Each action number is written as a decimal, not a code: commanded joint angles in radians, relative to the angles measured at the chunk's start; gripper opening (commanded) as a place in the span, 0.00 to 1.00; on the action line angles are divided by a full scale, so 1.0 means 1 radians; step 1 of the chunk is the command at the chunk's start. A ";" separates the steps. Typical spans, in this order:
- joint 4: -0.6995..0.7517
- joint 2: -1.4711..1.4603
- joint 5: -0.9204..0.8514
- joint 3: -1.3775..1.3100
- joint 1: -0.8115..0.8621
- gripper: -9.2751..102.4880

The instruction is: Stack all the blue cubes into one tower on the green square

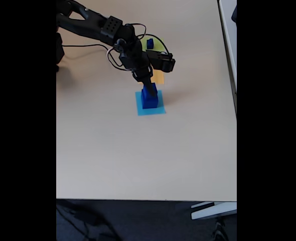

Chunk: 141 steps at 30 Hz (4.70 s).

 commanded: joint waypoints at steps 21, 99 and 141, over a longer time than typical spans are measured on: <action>-0.014 0.057 -0.003 -0.005 -0.020 0.20; -0.249 -0.054 0.373 0.206 -0.288 0.26; -0.167 -0.100 0.146 -0.472 -0.457 0.36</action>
